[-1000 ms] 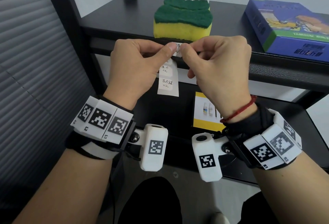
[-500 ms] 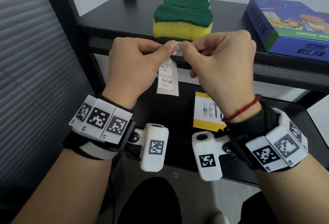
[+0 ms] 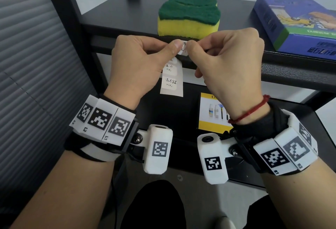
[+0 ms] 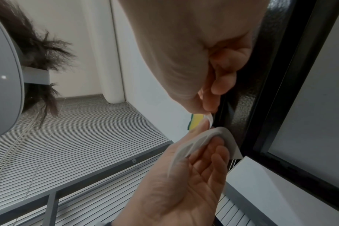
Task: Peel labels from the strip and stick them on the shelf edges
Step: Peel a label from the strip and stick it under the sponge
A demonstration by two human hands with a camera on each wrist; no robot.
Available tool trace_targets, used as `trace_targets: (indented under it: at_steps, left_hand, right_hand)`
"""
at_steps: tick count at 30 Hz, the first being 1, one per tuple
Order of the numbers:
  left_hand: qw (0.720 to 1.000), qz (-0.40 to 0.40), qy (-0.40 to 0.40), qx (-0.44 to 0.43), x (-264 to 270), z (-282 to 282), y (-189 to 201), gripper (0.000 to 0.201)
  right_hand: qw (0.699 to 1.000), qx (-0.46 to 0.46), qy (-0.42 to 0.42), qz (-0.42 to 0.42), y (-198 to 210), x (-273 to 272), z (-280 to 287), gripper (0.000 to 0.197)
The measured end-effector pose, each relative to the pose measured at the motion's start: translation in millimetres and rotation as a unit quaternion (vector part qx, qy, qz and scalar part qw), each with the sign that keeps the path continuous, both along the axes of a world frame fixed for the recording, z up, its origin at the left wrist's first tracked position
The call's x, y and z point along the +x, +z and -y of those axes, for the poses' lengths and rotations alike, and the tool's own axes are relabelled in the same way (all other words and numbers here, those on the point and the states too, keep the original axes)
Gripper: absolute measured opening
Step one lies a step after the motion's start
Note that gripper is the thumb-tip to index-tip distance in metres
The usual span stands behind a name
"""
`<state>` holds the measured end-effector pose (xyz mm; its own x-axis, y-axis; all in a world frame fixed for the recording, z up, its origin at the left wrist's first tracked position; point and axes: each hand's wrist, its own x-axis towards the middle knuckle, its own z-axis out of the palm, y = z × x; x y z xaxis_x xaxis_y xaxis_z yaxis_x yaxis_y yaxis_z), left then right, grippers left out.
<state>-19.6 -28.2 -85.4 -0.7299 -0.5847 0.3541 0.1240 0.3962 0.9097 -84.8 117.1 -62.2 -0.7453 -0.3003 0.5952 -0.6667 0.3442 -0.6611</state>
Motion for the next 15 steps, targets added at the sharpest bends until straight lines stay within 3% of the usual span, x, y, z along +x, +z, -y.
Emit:
trace_targets:
  at_steps: [15]
  left_hand:
    - [1.000,0.002,0.016,-0.013,1.6,0.7,1.1,0.029]
  right_hand:
    - [0.998,0.041,-0.034,-0.040,3.4,-3.5,-5.6,0.038]
